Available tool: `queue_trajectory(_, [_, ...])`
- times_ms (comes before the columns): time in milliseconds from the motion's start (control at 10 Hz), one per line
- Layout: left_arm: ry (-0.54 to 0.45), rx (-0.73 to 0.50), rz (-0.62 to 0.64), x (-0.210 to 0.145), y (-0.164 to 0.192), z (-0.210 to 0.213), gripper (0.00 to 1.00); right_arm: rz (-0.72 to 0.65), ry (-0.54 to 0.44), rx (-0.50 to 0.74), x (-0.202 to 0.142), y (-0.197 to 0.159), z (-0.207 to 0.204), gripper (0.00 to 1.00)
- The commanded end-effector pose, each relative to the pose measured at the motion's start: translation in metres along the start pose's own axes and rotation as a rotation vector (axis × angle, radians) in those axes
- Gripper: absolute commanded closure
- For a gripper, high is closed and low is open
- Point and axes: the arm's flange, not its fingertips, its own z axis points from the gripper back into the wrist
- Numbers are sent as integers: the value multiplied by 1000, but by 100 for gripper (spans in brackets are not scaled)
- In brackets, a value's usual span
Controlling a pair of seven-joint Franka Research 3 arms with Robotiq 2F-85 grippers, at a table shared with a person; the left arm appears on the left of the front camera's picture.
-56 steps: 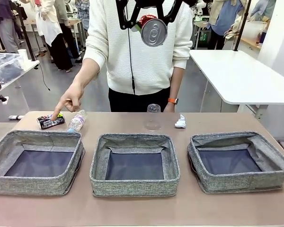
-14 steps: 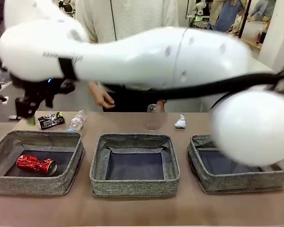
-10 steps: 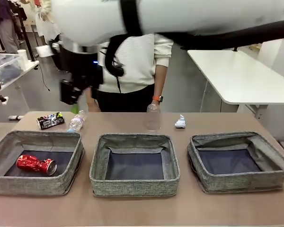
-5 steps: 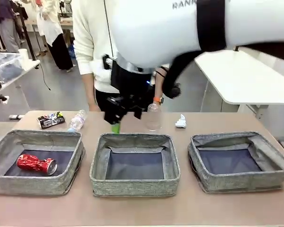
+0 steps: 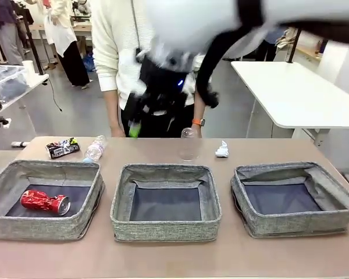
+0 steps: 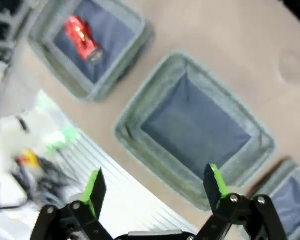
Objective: Sort the waste into the appropriate baskets.
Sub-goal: Place the picked waste into the Fabric basket indicated by the person.
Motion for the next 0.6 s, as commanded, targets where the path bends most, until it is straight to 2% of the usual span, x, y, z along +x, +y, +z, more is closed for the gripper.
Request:
queue_trajectory(0, [-14,-148,9,19,5,-51,0,-230,-189,241,-45,-58,41,0])
queue_trajectory(100, [-11,-178,24,23,12,-72,0,-299,-224,410,-74,-95,56,0])
queue_trajectory(200, [39,-213,50,21,19,-86,0,-390,-242,538,-109,-136,60,0])
queue_trajectory(300, [48,-216,51,19,25,-92,0,-495,-266,707,-153,-180,57,0])
queue_trajectory(400, [23,-236,50,20,28,-87,0,-549,-294,881,-196,-210,49,0])
queue_trajectory(500, [-7,-248,68,23,34,-76,0,-616,-374,957,-245,-232,42,0])
